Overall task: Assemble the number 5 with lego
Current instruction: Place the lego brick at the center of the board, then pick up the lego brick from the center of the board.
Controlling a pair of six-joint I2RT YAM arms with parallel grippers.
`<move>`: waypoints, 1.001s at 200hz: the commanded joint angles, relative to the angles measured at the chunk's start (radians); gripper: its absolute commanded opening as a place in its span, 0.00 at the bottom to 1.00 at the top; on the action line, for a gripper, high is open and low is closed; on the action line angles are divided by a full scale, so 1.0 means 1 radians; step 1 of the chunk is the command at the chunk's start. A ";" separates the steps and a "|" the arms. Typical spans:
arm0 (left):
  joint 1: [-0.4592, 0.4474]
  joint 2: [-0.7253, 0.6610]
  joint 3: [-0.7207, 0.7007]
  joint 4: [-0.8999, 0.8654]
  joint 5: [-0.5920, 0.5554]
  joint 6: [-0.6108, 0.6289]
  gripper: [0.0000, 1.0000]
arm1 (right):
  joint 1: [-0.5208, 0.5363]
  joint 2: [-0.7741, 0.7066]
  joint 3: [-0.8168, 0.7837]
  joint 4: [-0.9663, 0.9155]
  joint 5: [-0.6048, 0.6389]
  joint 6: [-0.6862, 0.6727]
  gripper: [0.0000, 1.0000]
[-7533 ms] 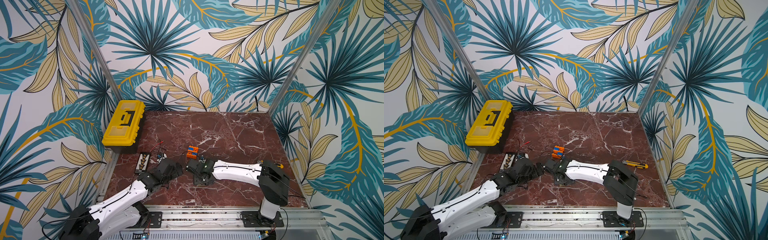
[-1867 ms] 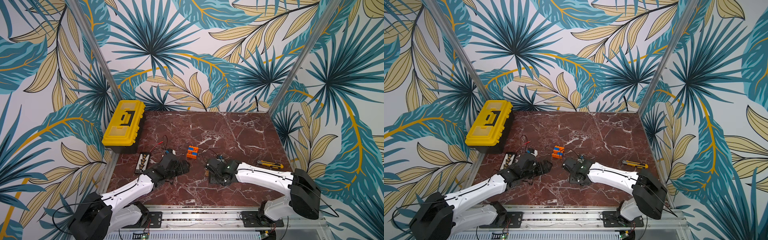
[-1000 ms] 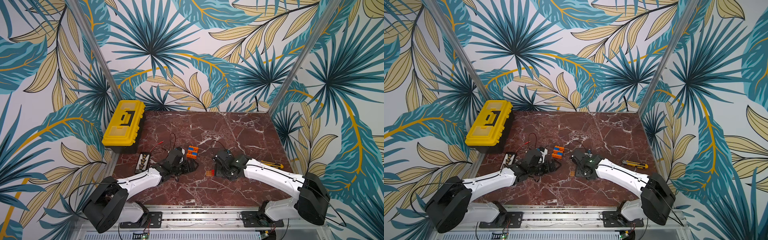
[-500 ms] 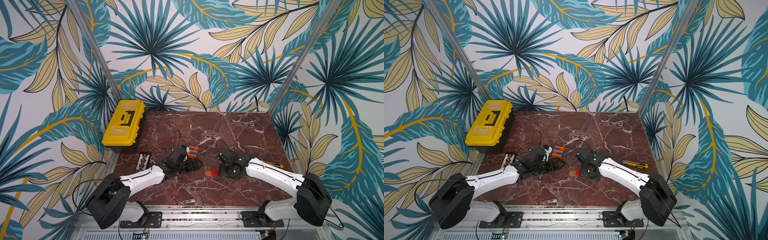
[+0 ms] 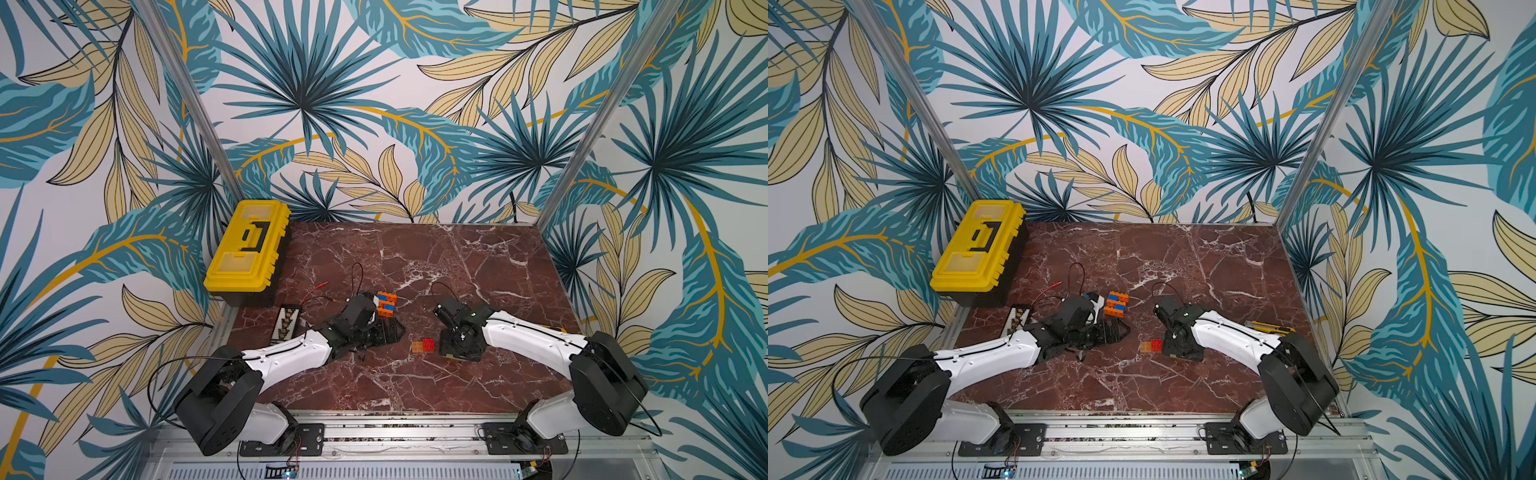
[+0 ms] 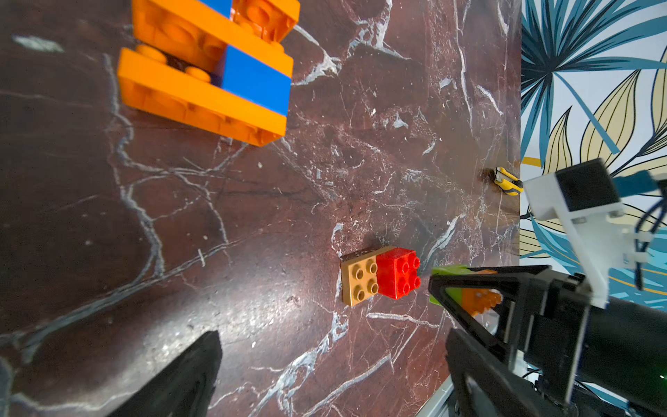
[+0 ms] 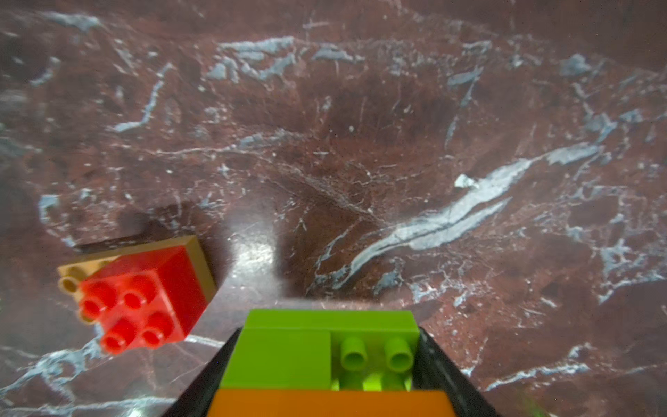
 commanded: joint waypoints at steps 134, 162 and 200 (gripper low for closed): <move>-0.003 0.010 0.056 -0.037 -0.014 0.029 1.00 | -0.030 0.074 -0.039 0.047 -0.015 -0.028 0.78; -0.003 0.009 0.054 -0.032 -0.015 0.026 1.00 | -0.032 0.058 -0.064 0.075 -0.037 -0.017 0.71; -0.003 0.005 0.053 -0.034 -0.013 0.023 1.00 | -0.034 0.076 -0.092 0.104 -0.055 -0.001 0.70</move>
